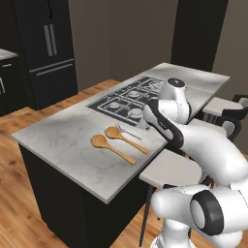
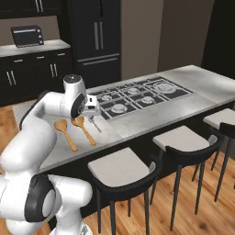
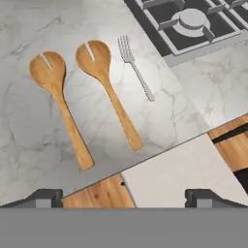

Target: Pick up the metallic utensils from the counter and place them in the open drawer. Make sure not to pick up any wooden utensils.

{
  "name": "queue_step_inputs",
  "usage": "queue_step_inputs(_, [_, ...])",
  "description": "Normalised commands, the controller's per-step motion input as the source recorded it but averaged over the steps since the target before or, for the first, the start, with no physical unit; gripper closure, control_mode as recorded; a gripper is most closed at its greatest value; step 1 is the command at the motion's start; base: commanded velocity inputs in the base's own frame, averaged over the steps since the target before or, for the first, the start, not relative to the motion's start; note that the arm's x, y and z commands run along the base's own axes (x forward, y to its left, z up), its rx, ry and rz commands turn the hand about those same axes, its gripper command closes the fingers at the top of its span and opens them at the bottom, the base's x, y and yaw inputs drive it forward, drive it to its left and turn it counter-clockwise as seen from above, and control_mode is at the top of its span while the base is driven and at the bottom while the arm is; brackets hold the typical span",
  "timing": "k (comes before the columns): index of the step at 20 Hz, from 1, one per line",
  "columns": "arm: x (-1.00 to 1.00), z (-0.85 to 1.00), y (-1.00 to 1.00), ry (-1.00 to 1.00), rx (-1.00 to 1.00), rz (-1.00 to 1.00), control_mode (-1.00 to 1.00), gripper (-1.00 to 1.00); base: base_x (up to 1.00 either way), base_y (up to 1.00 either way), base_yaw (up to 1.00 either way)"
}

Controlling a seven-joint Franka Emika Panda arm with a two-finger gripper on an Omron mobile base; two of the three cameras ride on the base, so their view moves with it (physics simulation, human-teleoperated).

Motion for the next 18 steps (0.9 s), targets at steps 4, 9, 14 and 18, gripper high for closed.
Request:
queue_step_inputs(4, [1.00, -0.78, 0.01, 0.00, -0.11, 0.02, -1.00, -1.00, 0.00, 0.00, 0.00])
queue_step_inputs(9, [0.96, -0.43, 0.01, 0.05, -0.02, 0.08, -1.00, -1.00, 0.00, 0.00, 0.00])
queue_step_inputs(14, [0.90, -0.13, 0.05, 0.13, 0.01, 0.15, -1.00, -1.00, 0.00, 0.00, 0.00])
queue_step_inputs(18, [0.83, -0.17, 0.16, 0.09, 0.00, 0.15, -1.00, -1.00, 0.00, 0.00, 0.00])
